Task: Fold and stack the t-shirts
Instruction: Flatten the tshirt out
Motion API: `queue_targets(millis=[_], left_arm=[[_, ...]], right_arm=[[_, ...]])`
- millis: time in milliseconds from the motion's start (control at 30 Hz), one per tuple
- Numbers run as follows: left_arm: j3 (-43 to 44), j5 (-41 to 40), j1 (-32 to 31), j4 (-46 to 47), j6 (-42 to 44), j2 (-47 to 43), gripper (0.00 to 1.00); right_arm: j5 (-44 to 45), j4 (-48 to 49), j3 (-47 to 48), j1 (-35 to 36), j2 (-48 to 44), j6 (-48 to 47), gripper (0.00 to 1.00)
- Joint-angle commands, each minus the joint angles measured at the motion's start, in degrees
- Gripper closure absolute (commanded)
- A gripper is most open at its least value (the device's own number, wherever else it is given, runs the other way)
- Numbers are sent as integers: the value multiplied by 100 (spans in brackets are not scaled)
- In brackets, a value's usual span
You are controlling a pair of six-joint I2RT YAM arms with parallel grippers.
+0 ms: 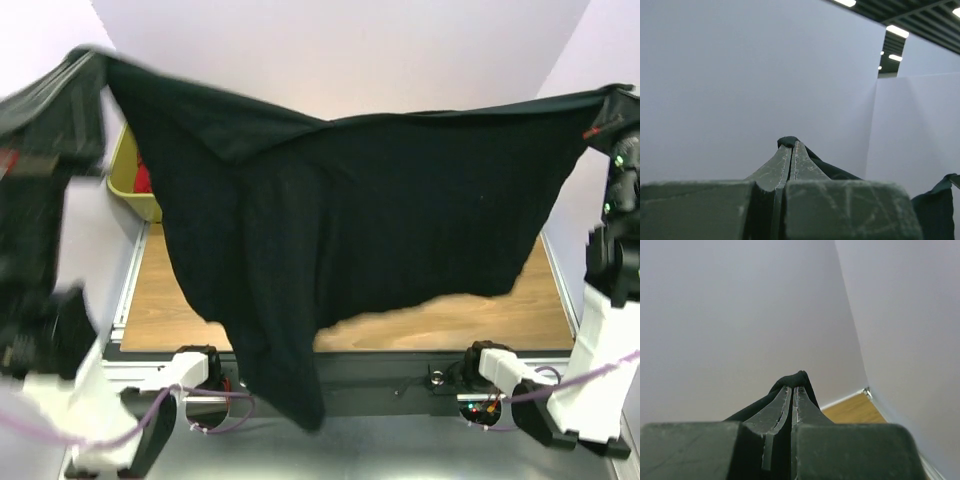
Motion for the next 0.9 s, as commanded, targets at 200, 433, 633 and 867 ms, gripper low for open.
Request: queue_targets(millis=[200, 433, 633, 867], left_arm=[[-1812, 146, 49, 438, 440, 2194, 100], [-2221, 464, -205, 624, 694, 4013, 100], [-1729, 104, -505, 633, 836, 5324, 100], [-1271, 94, -522, 826, 528, 5984, 100]], right_arm=[[-423, 191, -944, -4, 1175, -223, 99], [-354, 576, -1910, -4, 2537, -241, 99], [76, 1465, -2423, -4, 3672, -320, 99], [42, 1764, -2054, -4, 4895, -451, 99]])
